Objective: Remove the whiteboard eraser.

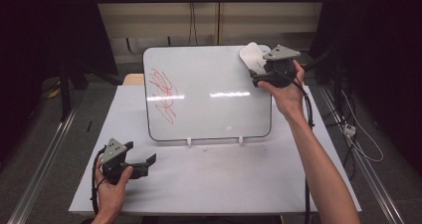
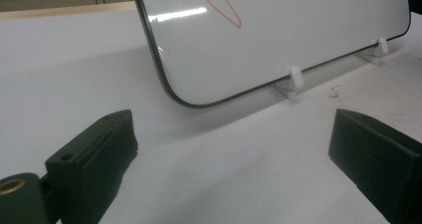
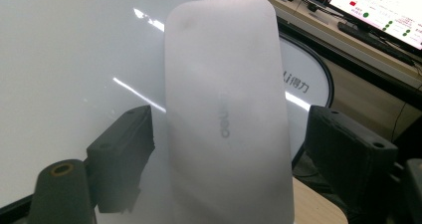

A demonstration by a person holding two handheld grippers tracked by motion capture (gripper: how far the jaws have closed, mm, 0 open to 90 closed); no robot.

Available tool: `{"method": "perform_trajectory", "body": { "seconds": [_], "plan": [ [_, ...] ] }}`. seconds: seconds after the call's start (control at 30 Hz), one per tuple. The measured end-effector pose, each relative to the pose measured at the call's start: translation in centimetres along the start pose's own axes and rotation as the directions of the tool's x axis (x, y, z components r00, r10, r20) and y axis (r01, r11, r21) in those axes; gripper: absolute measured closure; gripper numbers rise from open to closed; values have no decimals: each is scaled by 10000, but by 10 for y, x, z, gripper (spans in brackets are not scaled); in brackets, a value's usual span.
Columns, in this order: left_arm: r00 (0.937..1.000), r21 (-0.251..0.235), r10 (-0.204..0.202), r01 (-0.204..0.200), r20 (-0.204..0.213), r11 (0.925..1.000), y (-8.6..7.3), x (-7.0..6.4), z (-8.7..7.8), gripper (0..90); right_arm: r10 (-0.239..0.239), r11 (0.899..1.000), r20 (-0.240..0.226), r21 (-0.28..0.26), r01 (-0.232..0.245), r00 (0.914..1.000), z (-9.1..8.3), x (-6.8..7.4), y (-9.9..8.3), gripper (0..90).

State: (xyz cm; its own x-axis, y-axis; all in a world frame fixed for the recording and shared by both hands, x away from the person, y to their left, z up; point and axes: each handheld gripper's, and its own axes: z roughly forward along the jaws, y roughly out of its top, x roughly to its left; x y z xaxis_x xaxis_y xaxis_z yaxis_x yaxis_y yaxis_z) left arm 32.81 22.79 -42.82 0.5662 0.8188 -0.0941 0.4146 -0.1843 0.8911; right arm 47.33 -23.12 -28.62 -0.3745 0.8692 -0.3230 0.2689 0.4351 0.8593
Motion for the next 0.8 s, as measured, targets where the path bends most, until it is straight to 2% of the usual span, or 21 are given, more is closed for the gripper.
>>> {"method": "perform_trajectory", "body": {
  "seconds": [0.2,0.27,0.33,0.43,0.5,0.8],
  "plan": [
    [10000,30,-18,18,1,10000,0,1,0,46,-271,9994,7,235,271,9996,14,4,2,257],
    [10000,53,-3,3,-4,10000,0,1,0,46,-336,9991,51,273,334,9994,16,5,2,249],
    [10000,39,-14,14,12,10000,0,1,0,46,-572,9977,229,384,563,9981,18,7,2,257],
    [10000,57,26,-26,20,10000,0,0,0,46,-592,9972,294,471,578,9978,20,7,2,271],
    [10000,61,22,-22,29,10000,0,0,0,46,-774,9950,417,665,745,9961,21,8,3,305],
    [10000,8,0,0,32,10000,0,1,0,46,-855,9929,529,870,807,9949,21,9,5,313]
  ]
}}
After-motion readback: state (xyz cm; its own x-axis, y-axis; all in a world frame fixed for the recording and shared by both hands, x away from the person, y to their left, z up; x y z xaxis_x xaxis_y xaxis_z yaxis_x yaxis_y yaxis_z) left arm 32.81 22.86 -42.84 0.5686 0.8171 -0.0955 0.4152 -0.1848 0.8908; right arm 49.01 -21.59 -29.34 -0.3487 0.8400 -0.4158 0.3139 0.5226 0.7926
